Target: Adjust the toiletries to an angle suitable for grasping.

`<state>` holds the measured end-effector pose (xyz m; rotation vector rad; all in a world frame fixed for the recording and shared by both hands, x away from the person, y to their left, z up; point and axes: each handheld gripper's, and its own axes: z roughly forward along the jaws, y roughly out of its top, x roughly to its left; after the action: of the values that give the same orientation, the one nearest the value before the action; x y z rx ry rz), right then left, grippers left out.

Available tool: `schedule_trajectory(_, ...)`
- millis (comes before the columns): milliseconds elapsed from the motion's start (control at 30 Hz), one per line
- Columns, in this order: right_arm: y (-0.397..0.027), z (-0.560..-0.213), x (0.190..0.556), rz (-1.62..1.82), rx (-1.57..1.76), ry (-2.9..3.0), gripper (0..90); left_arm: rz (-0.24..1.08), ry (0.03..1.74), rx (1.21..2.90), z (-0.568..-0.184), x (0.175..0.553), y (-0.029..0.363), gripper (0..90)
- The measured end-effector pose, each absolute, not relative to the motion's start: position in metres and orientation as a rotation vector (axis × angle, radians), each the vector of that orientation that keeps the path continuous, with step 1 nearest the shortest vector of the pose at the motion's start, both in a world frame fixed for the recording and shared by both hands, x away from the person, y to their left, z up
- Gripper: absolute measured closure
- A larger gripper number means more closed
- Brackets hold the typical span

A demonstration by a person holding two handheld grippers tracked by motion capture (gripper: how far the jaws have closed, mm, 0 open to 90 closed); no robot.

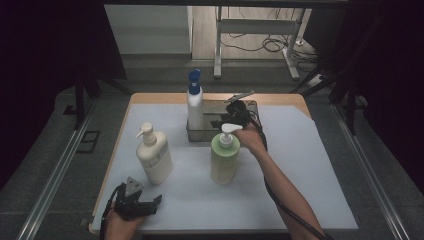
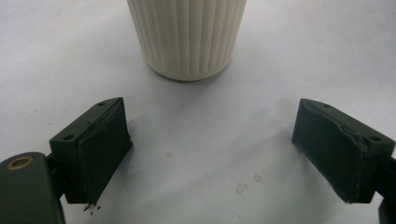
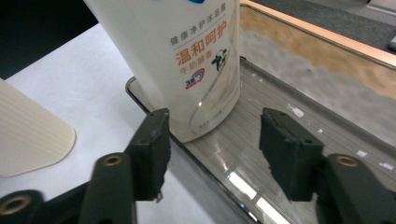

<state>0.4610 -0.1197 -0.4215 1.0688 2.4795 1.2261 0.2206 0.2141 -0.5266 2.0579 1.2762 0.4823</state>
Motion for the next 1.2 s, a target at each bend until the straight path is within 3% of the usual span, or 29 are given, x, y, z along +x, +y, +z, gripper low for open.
schedule_trajectory(500, -0.141, -0.407, 0.439, 1.189, 1.035, 2.439, 26.4, 0.482, 1.277, 2.056, -0.527, 0.221, 0.214, 10.5)
schedule_trajectory(1200, -0.187, -0.398, 0.41, 1.157, 1.034, 2.38, 21.7, 0.484, 1.279, 2.054, -0.527, 0.22, 0.214, 10.5)
